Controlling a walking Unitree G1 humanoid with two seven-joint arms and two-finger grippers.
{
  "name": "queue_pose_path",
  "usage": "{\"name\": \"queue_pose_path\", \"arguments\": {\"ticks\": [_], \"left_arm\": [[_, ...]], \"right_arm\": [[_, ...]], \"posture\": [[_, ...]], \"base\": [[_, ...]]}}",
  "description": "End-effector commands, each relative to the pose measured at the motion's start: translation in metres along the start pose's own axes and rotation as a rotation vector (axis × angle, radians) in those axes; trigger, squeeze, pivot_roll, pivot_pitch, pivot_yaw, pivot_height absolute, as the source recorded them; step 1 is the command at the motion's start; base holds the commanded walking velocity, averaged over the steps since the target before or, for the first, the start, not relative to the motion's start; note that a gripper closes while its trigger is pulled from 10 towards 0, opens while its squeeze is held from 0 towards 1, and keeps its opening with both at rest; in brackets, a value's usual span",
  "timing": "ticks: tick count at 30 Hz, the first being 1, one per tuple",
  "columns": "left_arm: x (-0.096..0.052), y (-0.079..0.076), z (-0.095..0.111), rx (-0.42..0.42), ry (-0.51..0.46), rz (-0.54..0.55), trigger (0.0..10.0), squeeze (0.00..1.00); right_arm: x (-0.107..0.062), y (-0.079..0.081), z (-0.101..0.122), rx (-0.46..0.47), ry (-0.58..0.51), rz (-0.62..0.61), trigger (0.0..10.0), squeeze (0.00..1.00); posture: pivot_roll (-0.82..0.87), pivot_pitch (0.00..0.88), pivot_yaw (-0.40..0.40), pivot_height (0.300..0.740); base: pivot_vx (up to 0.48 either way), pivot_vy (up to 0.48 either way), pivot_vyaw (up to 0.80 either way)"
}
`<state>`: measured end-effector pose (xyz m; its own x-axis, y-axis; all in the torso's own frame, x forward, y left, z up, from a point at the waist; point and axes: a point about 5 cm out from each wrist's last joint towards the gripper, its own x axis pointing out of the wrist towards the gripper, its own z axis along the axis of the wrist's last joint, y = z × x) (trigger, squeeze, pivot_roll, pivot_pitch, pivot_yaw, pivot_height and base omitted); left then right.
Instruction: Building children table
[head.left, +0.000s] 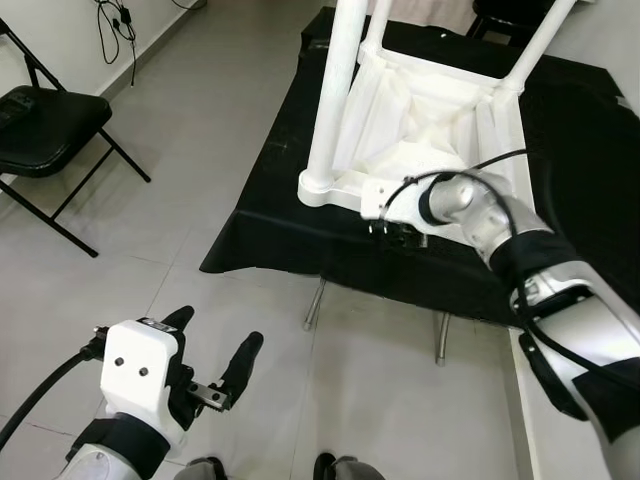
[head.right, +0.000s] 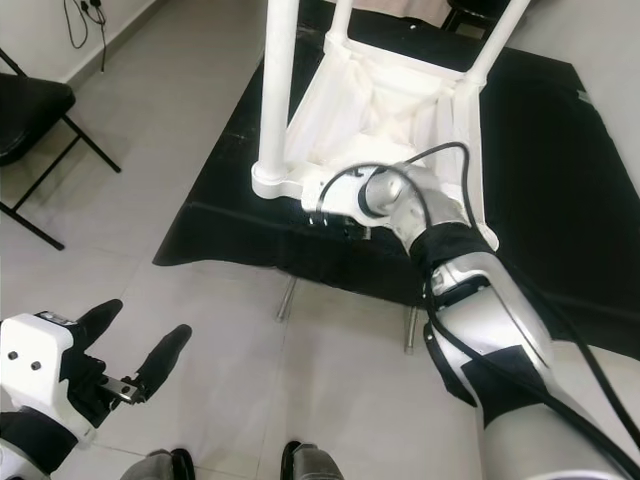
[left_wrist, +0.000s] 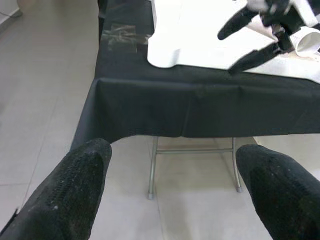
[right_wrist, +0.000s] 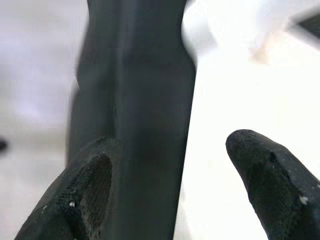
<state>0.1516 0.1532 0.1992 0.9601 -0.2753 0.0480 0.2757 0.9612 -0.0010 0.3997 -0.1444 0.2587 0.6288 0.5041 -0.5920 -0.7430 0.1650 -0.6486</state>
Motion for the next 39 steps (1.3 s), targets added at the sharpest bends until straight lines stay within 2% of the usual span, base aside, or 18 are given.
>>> {"name": "queue_pose_path", "arguments": {"ticks": [1, 6, 12, 14, 15, 16, 17, 18, 19, 20, 21, 22, 23, 24, 27, 28, 33, 39], "left_arm": [[-0.001, -0.001, -0.002, -0.019, 0.009, 0.001, 10.0, 0.0], [0.002, 0.003, -0.001, -0.025, -0.007, 0.018, 10.0, 0.0], [0.004, 0.007, 0.0, -0.023, -0.022, 0.035, 10.0, 0.0], [0.007, 0.011, 0.002, -0.014, -0.04, 0.061, 10.0, 0.0], [0.008, 0.014, 0.002, -0.012, -0.044, 0.075, 10.0, 0.0], [0.008, 0.014, 0.002, -0.012, -0.044, 0.075, 10.0, 0.0], [0.008, 0.017, 0.002, -0.009, -0.045, 0.085, 10.0, 0.0], [0.008, 0.017, 0.002, -0.009, -0.045, 0.085, 10.0, 0.0], [0.009, 0.02, 0.002, -0.002, -0.047, 0.098, 10.0, 0.0], [0.009, 0.02, 0.002, -0.002, -0.047, 0.098, 10.0, 0.0], [0.009, 0.021, 0.002, 0.003, -0.049, 0.107, 10.0, 0.0], [0.009, 0.021, 0.002, 0.003, -0.049, 0.107, 10.0, 0.0], [0.008, 0.023, 0.002, 0.005, -0.051, 0.118, 10.0, 0.0], [0.008, 0.023, 0.002, 0.005, -0.051, 0.118, 10.0, 0.0], [0.008, 0.024, -0.001, 0.007, -0.045, 0.116, 10.0, 0.0], [0.008, 0.024, -0.002, 0.005, -0.043, 0.114, 10.0, 0.0], [0.01, 0.028, -0.004, -0.021, -0.053, 0.118, 10.0, 0.0], [0.013, 0.03, -0.004, -0.065, -0.078, 0.122, 10.0, 0.0]], "right_arm": [[-0.003, 0.004, -0.002, 0.057, -0.061, 0.043, 10.0, 0.0], [-0.015, 0.007, -0.003, 0.099, -0.165, 0.084, 10.0, 0.0], [-0.021, 0.013, -0.008, 0.131, -0.211, 0.095, 10.0, 0.0], [-0.017, 0.016, -0.009, 0.204, -0.282, 0.003, 10.0, 0.0], [-0.008, 0.021, -0.011, 0.312, -0.316, -0.077, 10.0, 0.0], [-0.008, 0.021, -0.011, 0.312, -0.316, -0.077, 10.0, 0.0], [0.0, 0.027, -0.012, 0.417, -0.354, -0.138, 10.0, 0.0], [0.0, 0.027, -0.012, 0.417, -0.354, -0.138, 10.0, 0.0], [0.01, 0.041, -0.008, 0.541, -0.445, -0.213, 10.0, 0.0], [0.01, 0.041, -0.008, 0.541, -0.445, -0.213, 10.0, 0.0], [0.014, 0.051, -0.006, 0.626, -0.502, -0.26, 10.0, 0.0], [0.014, 0.051, -0.006, 0.626, -0.502, -0.26, 10.0, 0.0], [0.017, 0.061, -0.002, 0.717, -0.568, -0.305, 10.0, 0.0], [0.017, 0.061, -0.002, 0.717, -0.568, -0.305, 10.0, 0.0], [0.021, 0.094, 0.006, 0.835, -0.683, -0.428, 10.0, 0.0], [0.02, 0.098, 0.006, 0.847, -0.686, -0.444, 10.0, 0.0], [0.02, 0.095, 0.006, 0.894, -0.714, -0.447, 10.0, 0.0], [0.019, 0.099, 0.012, 0.918, -0.697, -0.458, 10.0, 0.0]], "posture": [[-0.07, 0.201, -0.141, 0.74], [-0.08, 0.186, -0.139, 0.74], [-0.09, 0.177, -0.137, 0.74], [-0.09, 0.166, -0.137, 0.74], [-0.08, 0.163, -0.133, 0.74], [-0.08, 0.163, -0.133, 0.74], [-0.08, 0.161, -0.132, 0.74], [-0.08, 0.161, -0.132, 0.74], [-0.07, 0.156, -0.126, 0.74], [-0.07, 0.156, -0.126, 0.74], [-0.07, 0.156, -0.126, 0.74], [-0.07, 0.156, -0.126, 0.74], [-0.07, 0.146, -0.12, 0.74], [-0.07, 0.146, -0.12, 0.74], [-0.07, 0.14, -0.112, 0.74], [-0.07, 0.14, -0.112, 0.74], [-0.08, 0.137, -0.11, 0.74], [-0.08, 0.13, -0.115, 0.74]], "base": [[0.0, 0.0, 0.0], [0.0, 0.0, 0.0], [0.0, 0.0, 0.0], [0.0, 0.0, 0.0], [0.0, 0.0, 0.0], [0.0, 0.0, 0.0], [0.0, 0.0, 0.0], [0.0, 0.0, 0.0], [0.0, 0.0, 0.0], [0.0, 0.0, 0.0], [0.0, 0.0, 0.0], [0.0, 0.0, 0.0], [0.0, 0.0, 0.0], [0.0, 0.0, 0.0], [0.0, -0.305, 0.0], [0.0, -0.458, 0.0], [0.0, -0.458, 0.0], [0.0, -0.305, 0.0]]}}
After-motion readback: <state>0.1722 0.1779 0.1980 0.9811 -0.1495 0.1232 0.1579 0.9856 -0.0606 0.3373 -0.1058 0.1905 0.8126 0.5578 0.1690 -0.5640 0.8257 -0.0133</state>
